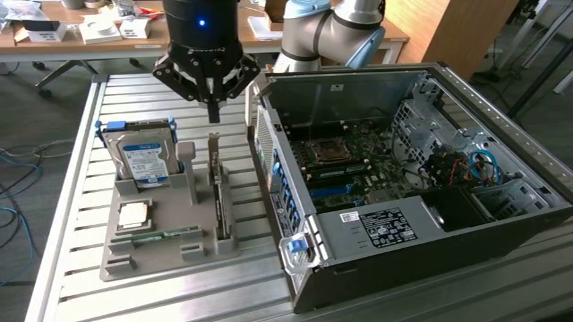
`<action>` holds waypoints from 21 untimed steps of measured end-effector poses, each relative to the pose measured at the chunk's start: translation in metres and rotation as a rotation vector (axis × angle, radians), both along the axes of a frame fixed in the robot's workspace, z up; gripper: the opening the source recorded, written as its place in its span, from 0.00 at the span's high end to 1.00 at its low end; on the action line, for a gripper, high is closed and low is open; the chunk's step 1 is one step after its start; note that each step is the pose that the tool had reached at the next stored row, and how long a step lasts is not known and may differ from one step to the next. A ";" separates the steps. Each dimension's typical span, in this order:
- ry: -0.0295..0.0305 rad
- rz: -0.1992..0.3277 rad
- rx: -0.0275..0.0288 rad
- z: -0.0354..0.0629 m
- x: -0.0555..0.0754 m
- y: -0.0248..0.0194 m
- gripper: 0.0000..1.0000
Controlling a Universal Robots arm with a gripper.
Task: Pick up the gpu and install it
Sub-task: 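Reach for the gpu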
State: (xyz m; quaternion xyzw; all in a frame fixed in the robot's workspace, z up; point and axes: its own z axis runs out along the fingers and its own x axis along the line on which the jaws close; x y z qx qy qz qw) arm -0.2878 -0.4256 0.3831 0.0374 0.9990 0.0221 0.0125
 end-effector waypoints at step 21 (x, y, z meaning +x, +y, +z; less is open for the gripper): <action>0.0001 0.000 -0.0002 -0.0003 -0.008 -0.0329 0.89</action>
